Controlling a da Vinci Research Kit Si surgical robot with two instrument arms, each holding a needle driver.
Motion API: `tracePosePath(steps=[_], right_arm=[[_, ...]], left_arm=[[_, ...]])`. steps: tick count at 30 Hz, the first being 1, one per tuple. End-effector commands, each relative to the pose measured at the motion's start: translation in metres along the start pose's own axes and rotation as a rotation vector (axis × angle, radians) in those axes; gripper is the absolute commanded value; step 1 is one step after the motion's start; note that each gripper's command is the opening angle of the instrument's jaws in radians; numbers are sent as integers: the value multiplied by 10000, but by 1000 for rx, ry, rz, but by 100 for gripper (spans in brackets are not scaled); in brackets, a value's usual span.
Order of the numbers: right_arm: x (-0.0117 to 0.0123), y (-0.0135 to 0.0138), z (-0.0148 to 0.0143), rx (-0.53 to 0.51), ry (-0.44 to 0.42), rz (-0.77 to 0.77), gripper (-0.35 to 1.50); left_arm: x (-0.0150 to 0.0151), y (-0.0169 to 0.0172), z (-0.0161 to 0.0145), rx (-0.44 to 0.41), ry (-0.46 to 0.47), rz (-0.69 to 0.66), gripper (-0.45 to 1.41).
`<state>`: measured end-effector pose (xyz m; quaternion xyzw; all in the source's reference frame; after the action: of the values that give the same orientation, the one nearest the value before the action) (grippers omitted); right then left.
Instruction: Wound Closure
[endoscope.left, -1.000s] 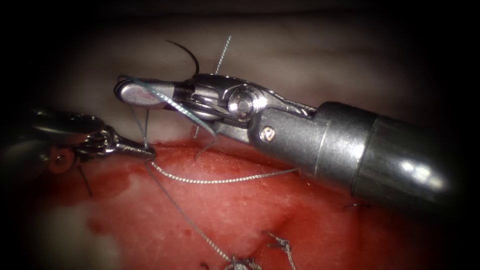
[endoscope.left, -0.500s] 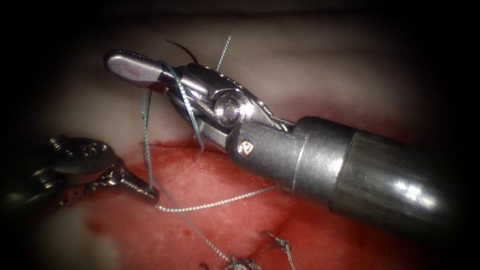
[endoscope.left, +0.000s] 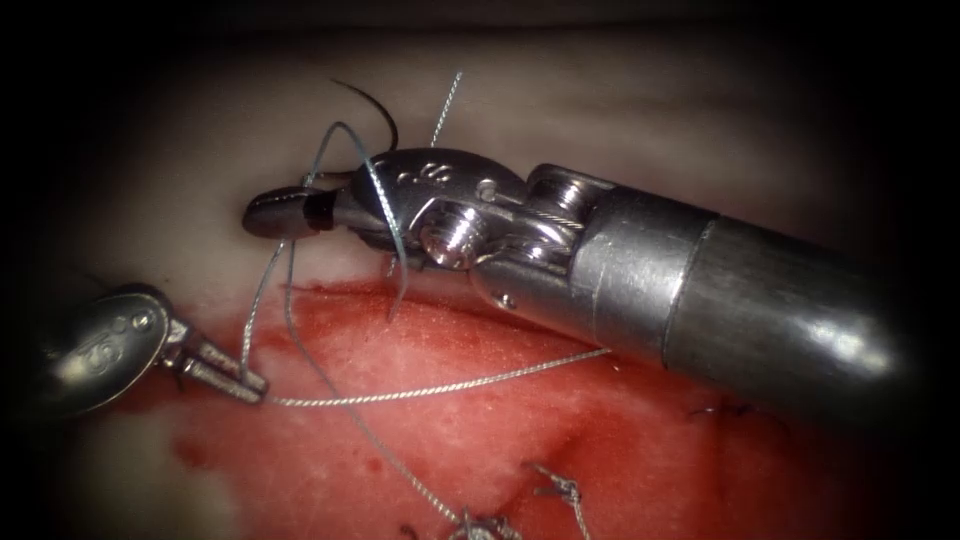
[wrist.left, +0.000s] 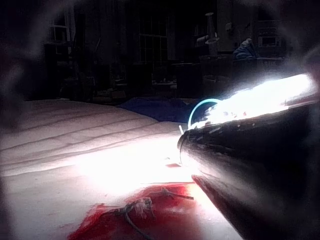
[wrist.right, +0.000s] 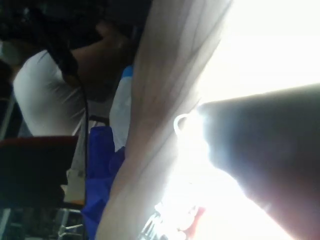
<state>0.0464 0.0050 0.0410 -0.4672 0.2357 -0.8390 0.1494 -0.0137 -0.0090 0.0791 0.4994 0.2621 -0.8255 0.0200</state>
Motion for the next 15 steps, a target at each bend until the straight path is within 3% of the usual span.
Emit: tracePosePath(steps=[1,4,7,15], right_arm=[[-10,-5,4,-8,21,-26,-35],[-1,-3,12,-17,116,-105,-35],[2,0,15,-79,157,-167,-35],[0,15,13,-276,177,-267,-35]], left_arm=[[14,-8,-9,4,5,18,-45],[29,-6,-17,-3,11,59,-45],[42,-9,-31,38,33,122,-45],[62,-36,-67,286,-1,319,-45]])
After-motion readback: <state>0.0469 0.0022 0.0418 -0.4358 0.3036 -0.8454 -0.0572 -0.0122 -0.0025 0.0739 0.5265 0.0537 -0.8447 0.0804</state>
